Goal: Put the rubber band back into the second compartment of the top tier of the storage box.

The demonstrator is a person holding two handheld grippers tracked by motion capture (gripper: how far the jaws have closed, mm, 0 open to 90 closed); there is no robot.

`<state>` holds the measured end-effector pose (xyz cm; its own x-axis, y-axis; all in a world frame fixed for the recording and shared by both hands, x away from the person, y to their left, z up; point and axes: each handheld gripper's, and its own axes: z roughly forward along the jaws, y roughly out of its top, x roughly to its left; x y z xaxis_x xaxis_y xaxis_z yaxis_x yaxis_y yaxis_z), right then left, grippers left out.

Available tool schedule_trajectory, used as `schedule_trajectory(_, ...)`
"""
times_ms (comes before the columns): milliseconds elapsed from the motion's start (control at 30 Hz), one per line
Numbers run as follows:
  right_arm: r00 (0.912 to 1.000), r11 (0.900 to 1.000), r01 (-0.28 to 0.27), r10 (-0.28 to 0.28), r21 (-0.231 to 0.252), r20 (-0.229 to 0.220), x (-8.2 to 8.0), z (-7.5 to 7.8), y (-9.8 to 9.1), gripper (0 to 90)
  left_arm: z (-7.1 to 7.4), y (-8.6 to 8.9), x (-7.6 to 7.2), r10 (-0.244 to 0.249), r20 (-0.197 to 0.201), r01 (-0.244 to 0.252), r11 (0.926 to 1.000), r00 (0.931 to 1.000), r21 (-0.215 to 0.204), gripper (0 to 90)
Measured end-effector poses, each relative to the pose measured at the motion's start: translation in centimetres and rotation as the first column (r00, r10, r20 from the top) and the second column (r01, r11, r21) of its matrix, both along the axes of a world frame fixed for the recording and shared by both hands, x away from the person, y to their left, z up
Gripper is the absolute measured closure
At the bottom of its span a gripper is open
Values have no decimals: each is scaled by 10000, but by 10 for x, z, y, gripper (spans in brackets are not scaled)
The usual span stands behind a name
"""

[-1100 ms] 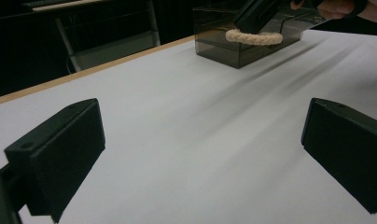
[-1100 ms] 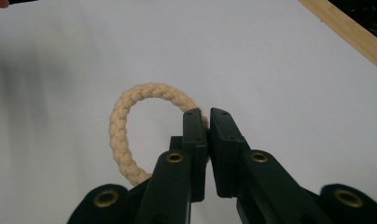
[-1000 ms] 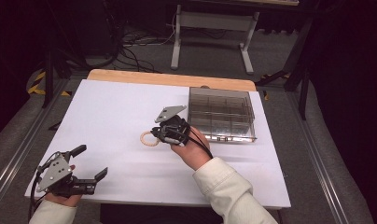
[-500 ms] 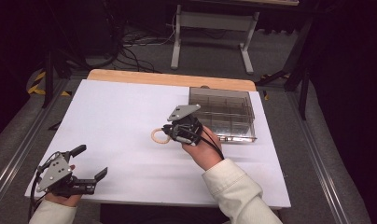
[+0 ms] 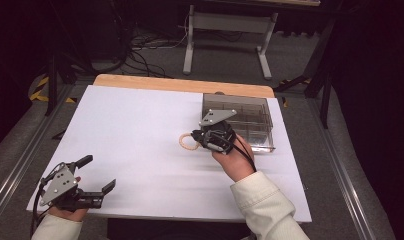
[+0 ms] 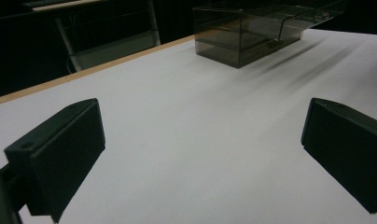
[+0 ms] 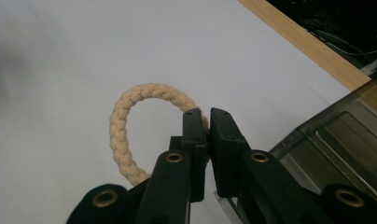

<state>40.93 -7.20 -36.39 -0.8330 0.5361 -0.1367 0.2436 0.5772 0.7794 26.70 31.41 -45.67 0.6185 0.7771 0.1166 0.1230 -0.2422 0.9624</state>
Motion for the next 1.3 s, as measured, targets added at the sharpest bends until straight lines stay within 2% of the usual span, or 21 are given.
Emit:
schedule_trajectory(333, 9980, 9980, 625, -625, 29, 85, 2, 4, -27, 852, 0, 0, 0, 7, 16, -7, 10000, 10000, 24, 6)
schedule_trajectory(567, 9934, 9935, 1132, -1130, -95, 173, 3, 5, -48, 850, 0, -1, 0, 59, -5, -59, 10000, 10000, -11, 6)
schedule_trajectory(1067, 9822, 9813, 1874, -1865, -438, 244, 6, 6, -75, 849, 0, -1, -1, 77, 11, -77, 10000, 10000, -42, 6)
schedule_trajectory(1300, 9768, 9749, 2141, -2138, -617, 106, 11, 6, -85, 848, 0, -1, 0, 5, 12, -5, 10000, 10000, 12, 6)
